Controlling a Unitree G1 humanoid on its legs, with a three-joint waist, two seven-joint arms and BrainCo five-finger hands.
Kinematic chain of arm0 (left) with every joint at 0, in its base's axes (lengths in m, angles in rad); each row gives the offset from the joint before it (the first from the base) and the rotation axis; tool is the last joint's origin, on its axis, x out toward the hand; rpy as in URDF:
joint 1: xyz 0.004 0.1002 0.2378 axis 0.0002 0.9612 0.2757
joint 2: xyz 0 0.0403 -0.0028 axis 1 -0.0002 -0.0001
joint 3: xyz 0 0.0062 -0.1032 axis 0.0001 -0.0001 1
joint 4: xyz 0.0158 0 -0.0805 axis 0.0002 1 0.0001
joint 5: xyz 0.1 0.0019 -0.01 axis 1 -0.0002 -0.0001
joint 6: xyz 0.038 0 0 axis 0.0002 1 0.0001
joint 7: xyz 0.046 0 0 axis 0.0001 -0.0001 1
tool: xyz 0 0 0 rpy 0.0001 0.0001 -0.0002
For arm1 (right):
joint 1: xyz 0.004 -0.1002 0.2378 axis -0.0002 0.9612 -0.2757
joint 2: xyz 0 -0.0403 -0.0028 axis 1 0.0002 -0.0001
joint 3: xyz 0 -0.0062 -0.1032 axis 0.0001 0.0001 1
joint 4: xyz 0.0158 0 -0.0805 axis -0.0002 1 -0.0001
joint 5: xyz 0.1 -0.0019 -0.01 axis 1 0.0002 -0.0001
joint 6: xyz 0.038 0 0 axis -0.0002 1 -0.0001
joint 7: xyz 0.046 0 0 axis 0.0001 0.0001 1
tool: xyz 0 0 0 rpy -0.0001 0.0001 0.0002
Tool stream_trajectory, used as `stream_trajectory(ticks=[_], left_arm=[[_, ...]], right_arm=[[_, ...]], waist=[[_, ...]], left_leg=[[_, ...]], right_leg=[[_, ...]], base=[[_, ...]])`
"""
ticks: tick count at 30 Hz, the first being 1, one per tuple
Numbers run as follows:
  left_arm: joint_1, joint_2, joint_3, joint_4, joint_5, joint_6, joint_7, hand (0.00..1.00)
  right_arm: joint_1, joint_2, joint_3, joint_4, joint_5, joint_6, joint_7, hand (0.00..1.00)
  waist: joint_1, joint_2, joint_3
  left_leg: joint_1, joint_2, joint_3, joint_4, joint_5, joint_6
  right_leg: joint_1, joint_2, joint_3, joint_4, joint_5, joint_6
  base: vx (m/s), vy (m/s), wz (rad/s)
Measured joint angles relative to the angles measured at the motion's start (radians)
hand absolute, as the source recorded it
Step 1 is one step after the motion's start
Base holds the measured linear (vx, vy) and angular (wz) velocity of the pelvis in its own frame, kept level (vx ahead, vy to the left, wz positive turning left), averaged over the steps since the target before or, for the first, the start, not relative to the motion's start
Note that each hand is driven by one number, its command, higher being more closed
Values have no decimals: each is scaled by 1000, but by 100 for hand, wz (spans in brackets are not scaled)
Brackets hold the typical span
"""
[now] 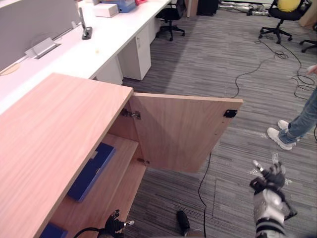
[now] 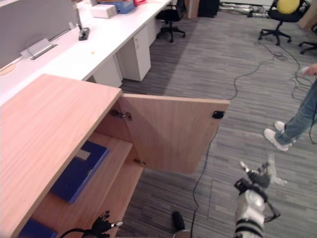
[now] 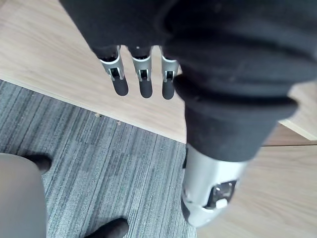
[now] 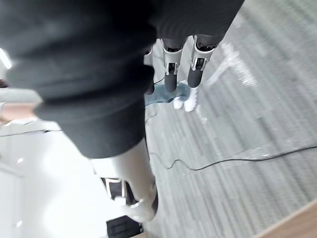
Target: Walk over to the cabinet, pick up the folder, carry it to the office cabinet, place the folder inside the office cabinet, then close the office cabinet door
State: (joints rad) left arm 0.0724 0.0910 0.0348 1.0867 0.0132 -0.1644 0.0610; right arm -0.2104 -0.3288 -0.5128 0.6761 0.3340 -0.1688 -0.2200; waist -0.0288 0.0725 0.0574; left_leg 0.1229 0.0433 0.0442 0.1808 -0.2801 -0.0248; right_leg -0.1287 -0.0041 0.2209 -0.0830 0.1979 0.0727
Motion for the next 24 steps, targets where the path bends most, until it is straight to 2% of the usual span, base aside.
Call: stream_trajectory(ticks=[2,4,7,14,17,19,24], left_arm=[[8,-1,-2,0,-4,0,-2,0],[11,3,-1,1,-10,0,-2,0],[11,5,-5,3,-24,0,-3,0],[5,-3,-10,2,-68,-1,-3,0],[-8,-6,-13,1,-76,-2,-4,0],[-11,-6,-13,0,-84,-2,-4,0],[-12,-7,-15,1,-84,-2,-8,0]], right_arm=[[-95,-68,49,45,1,-19,6,0],[-149,-95,91,87,12,-26,26,0],[-224,-106,150,193,42,-25,62,0],[-410,-129,306,359,48,0,114,0],[-508,-146,331,422,46,13,132,0],[-526,-177,349,460,59,20,142,0],[-545,-185,357,511,119,24,155,0]], waist=[[20,-1,8],[26,-3,11],[32,-2,14],[51,3,21],[73,4,31],[77,5,37],[75,5,39]], left_leg=[[-5,1,-3,-1,-11,-1],[-7,5,-7,1,-11,-3],[-16,14,-29,1,-7,-19],[-21,33,-57,-5,3,-27],[-17,31,-67,-4,4,-27],[-18,28,-79,-4,7,-24],[-16,29,-102,-19,19,-30]], right_leg=[[-6,0,-1,0,6,-7],[-6,-2,-4,-1,7,-9],[-6,-3,-26,-1,7,-9],[-2,11,-63,0,15,-13],[10,5,-78,0,15,-13],[13,-1,-85,0,15,-13],[20,-7,-108,0,12,-16]], base=[[-135,-10,3],[-80,-30,3],[-34,-38,16],[29,-34,14],[36,6,12],[12,11,12],[10,-12,14]])
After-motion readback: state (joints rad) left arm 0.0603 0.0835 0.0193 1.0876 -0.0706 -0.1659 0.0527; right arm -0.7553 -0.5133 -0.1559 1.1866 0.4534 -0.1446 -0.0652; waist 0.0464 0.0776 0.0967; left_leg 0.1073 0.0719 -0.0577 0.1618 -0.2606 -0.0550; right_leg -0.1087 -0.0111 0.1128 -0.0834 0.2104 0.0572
